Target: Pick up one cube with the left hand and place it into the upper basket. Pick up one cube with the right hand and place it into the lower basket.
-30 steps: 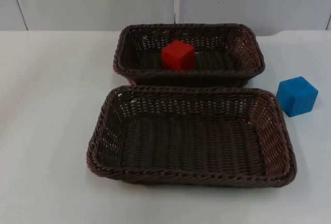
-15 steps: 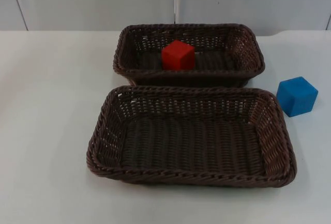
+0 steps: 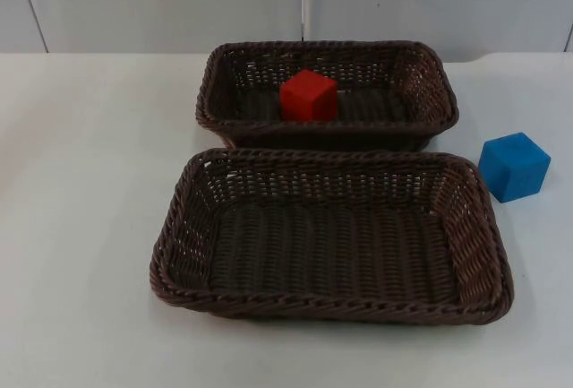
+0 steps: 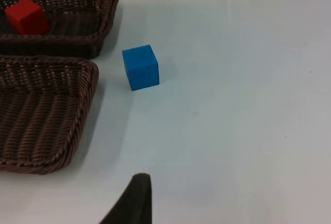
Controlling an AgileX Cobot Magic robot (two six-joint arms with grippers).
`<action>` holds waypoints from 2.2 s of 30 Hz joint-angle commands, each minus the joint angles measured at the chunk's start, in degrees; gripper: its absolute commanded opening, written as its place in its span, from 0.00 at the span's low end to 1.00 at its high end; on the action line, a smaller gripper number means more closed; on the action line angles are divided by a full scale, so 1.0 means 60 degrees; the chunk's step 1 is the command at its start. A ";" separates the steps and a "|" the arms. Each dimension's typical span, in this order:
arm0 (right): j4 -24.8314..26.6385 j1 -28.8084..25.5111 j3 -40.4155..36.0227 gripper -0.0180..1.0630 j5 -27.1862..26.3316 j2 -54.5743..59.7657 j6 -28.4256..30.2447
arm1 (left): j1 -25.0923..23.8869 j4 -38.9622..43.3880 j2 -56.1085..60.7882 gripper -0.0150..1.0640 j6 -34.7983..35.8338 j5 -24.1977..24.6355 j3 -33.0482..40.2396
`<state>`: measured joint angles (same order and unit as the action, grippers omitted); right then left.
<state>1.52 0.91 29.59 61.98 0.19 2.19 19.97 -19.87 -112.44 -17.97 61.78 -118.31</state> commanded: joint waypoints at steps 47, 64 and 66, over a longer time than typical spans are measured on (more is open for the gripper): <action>-0.0055 -0.0065 0.0003 0.99 -0.0030 -0.0032 0.0024 | -0.0006 0.0235 0.9780 0.89 0.1089 -0.4519 1.2730; -0.0055 -0.0065 0.0003 0.99 -0.0030 -0.0032 0.0024 | -0.0006 0.0499 1.0643 0.89 0.1114 -0.4119 1.2961; -0.0055 -0.0065 0.0003 0.99 -0.0030 -0.0032 0.0024 | -0.0006 0.0543 1.0643 0.89 0.1114 -0.4069 1.2961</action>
<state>1.52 0.91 29.59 61.98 0.19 2.30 19.97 -17.48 -48.91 -11.77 36.97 -40.70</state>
